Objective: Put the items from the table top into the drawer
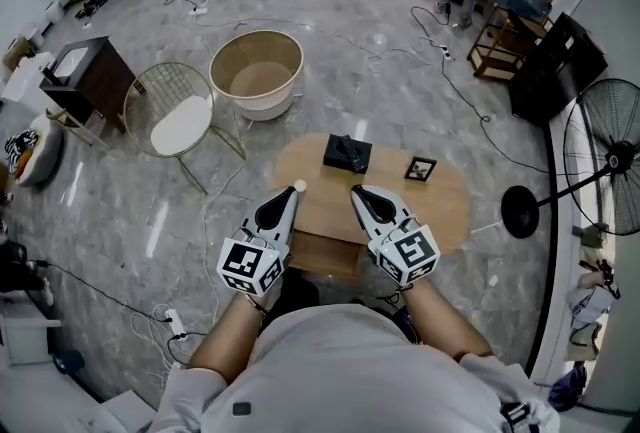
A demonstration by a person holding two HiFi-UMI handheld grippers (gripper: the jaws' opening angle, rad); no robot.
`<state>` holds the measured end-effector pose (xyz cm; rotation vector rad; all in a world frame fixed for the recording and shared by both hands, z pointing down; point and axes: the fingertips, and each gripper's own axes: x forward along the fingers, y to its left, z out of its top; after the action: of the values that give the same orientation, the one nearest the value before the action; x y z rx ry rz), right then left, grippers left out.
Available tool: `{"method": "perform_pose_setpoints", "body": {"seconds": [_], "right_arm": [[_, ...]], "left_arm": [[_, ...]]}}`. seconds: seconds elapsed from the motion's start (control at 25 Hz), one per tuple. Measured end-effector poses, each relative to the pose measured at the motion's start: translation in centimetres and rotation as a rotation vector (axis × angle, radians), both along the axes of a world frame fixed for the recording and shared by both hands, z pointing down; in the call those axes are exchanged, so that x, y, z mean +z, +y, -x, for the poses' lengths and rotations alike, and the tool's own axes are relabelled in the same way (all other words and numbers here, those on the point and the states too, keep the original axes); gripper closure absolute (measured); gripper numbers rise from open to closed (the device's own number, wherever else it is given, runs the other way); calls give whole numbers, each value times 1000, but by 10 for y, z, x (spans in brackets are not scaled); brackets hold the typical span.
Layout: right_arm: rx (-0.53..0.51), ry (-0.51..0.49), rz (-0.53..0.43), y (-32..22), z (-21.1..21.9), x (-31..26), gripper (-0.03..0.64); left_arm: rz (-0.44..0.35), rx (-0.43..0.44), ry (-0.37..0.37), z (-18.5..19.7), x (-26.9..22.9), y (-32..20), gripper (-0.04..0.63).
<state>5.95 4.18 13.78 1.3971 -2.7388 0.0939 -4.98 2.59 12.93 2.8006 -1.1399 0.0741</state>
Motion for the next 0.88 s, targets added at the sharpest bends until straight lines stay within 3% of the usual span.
{"method": "perform_pose_setpoints", "body": {"seconds": [0.36, 0.88], "right_arm": [[-22, 16, 73, -87, 33, 52, 584], [-66, 88, 304, -170, 84, 207, 449]], "left_arm": [[63, -56, -39, 54, 46, -80, 586], [224, -45, -110, 98, 169, -153, 586]]}}
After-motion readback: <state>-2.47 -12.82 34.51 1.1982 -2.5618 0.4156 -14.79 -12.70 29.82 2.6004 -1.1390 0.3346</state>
